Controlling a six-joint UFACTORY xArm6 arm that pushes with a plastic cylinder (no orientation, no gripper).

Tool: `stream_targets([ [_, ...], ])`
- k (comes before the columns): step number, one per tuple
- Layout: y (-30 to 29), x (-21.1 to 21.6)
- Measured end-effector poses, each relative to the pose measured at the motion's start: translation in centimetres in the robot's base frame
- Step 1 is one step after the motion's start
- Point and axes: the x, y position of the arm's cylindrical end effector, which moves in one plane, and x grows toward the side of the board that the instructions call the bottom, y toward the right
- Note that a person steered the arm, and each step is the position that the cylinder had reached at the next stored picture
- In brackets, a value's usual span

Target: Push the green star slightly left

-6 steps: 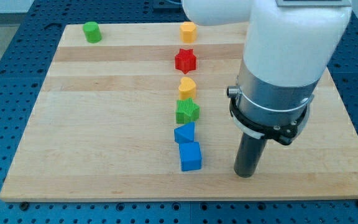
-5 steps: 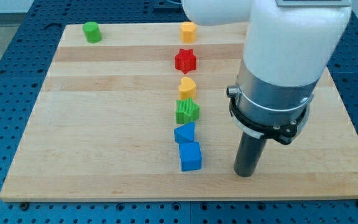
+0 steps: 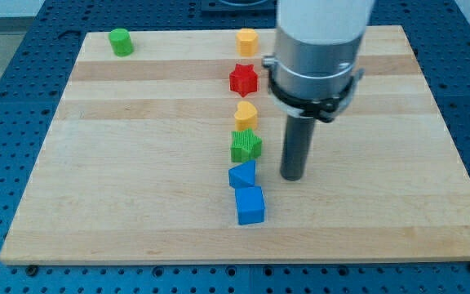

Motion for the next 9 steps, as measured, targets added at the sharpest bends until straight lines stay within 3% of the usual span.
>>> stream_targets([
  [3,-0.7,-2.4],
  [5,-6.5,-6.1],
  [7,-12.2,-5.9],
  [9,-12.2,-2.2],
])
